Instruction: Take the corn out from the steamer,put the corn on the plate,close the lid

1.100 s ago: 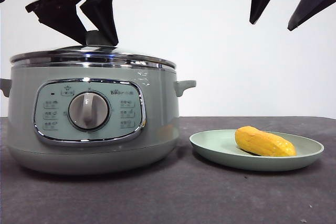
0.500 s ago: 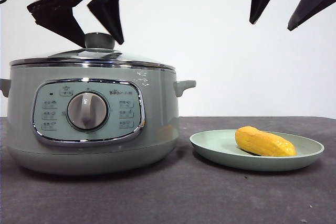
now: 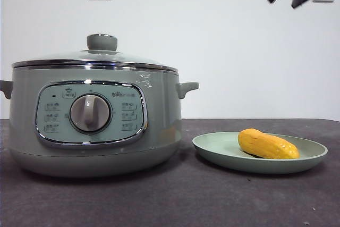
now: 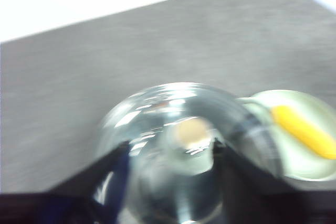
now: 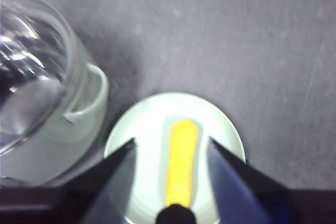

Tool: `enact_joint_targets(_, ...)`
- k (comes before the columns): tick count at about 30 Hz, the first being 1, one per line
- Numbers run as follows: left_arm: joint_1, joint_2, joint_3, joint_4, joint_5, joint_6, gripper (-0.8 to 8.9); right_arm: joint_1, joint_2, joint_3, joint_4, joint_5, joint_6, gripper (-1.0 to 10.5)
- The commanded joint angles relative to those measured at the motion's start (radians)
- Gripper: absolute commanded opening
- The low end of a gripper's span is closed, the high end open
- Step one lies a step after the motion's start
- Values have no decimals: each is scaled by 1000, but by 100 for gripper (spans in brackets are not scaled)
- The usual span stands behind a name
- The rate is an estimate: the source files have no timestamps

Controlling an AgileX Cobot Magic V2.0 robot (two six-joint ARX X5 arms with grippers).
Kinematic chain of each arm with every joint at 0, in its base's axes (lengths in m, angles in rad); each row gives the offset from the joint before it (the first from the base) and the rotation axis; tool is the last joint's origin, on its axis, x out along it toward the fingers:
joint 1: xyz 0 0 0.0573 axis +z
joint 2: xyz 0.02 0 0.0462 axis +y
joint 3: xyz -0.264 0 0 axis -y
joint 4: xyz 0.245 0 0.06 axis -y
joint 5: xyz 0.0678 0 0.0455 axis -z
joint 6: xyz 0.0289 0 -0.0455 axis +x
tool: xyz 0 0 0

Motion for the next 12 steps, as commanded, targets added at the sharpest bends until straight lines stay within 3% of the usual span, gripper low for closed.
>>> enact_joint_targets(1,4,-88,-69,-1,-30,17,-8,7,-104,-133,99,5,11,-16)
enact_joint_targets(12,4,-491,-484,148,-103,11,-9,7,-526,-537,338,36,36,-16)
